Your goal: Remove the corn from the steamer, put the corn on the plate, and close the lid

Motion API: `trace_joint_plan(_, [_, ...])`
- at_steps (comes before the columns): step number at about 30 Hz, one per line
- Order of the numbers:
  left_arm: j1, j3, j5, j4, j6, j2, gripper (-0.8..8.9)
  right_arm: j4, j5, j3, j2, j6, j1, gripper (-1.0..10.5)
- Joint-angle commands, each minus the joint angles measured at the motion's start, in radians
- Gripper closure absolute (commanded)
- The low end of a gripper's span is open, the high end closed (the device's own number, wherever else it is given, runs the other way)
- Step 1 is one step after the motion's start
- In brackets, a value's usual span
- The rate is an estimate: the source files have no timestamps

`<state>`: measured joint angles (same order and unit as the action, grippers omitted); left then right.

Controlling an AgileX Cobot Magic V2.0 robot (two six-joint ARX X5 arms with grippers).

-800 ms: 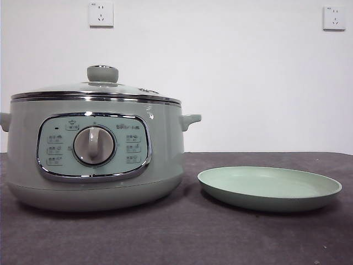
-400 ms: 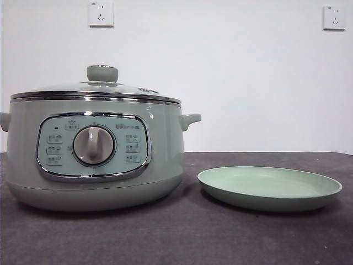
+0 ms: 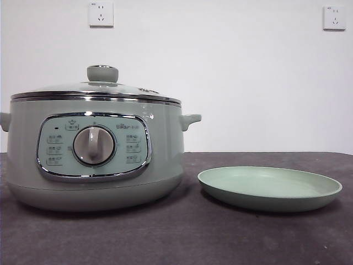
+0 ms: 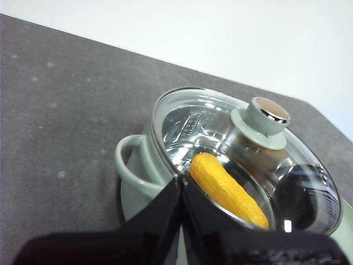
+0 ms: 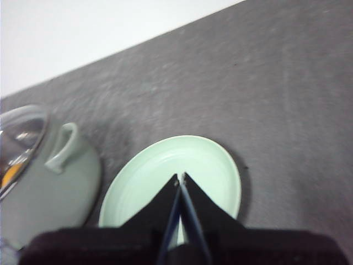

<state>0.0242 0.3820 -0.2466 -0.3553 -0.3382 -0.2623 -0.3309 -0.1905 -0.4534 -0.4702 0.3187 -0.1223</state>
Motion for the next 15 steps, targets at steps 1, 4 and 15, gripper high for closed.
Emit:
trace_joint_plan(1, [-0.004,0.066,-0.022,-0.019,0.078,-0.084,8.22,-0.029,-0.055,-0.084,-0.087,-0.076,0.002,9.6])
trace_joint_plan(4, [-0.004,0.148,-0.044,-0.056,0.125,-0.18,8.22,-0.088,-0.13,-0.183,-0.187,-0.127,0.002,9.5])
trace_joint_plan(15, [-0.003,0.388,-0.261,-0.141,0.19,-0.464,8.15,-0.269,-0.308,-0.418,-0.439,-0.293,0.002,9.2])
